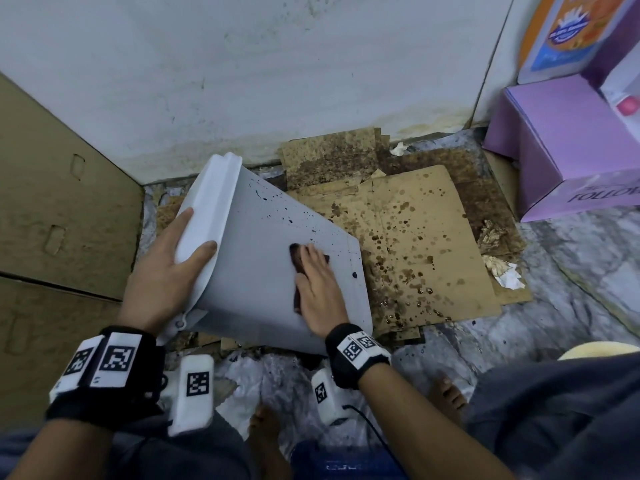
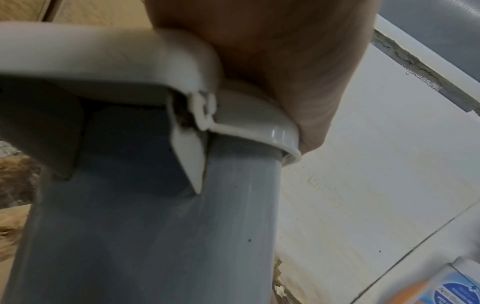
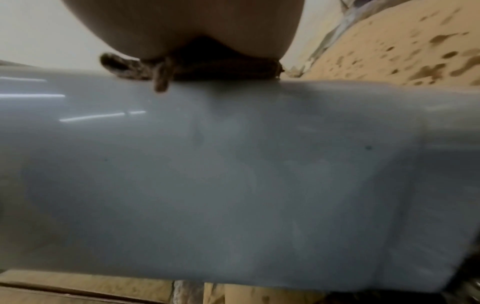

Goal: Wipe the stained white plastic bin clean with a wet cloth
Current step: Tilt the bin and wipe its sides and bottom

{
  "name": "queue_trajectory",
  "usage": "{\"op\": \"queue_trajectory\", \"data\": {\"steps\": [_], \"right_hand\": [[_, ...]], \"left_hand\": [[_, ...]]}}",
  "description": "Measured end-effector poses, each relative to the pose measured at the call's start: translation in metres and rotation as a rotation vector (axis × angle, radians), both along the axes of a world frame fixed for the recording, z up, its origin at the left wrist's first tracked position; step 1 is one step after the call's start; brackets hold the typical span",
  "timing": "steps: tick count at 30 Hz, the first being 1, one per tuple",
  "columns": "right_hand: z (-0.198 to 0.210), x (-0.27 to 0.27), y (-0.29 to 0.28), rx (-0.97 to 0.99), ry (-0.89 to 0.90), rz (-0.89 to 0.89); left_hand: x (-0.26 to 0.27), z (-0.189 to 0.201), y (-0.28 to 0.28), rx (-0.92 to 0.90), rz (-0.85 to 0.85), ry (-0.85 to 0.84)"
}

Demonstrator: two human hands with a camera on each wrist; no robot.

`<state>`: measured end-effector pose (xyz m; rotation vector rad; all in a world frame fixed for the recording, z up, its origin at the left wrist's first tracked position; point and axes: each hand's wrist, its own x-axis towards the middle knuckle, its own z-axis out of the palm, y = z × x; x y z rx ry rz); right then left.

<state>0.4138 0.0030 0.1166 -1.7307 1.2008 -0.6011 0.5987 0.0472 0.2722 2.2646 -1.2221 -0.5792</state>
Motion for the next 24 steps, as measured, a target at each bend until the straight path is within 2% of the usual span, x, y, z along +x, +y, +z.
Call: {"op": "queue_trajectory", "data": {"steps": [5, 10, 13, 16, 20, 24], "right_hand": [[-0.014, -0.014, -0.008, 0.003, -0.014, 0.011], [-0.05, -0.053, -0.003, 0.199, 0.119, -0.125], [-0.055, -0.059, -0.003, 0.248, 0.14, -0.16], [-0.043, -0.045, -0.004, 0.197, 0.118, -0.162], [-0.024, -0.027, 0.006, 0.035, 0.026, -0.042], [-0.037, -0.036, 0.005, 0.033, 0.026, -0.059]], "left_hand": [[0.01, 0.0, -0.008, 0.011, 0.04, 0.042], [0.017, 0.0, -0.009, 0.015, 0.066, 0.073], [0.015, 0.001, -0.01, 0.019, 0.07, 0.064], [0.013, 0.003, -0.013, 0.03, 0.08, 0.053], [0.016, 0.004, -0.015, 0.053, 0.072, 0.044], [0.02, 0.001, -0.014, 0.033, 0.06, 0.069]]}}
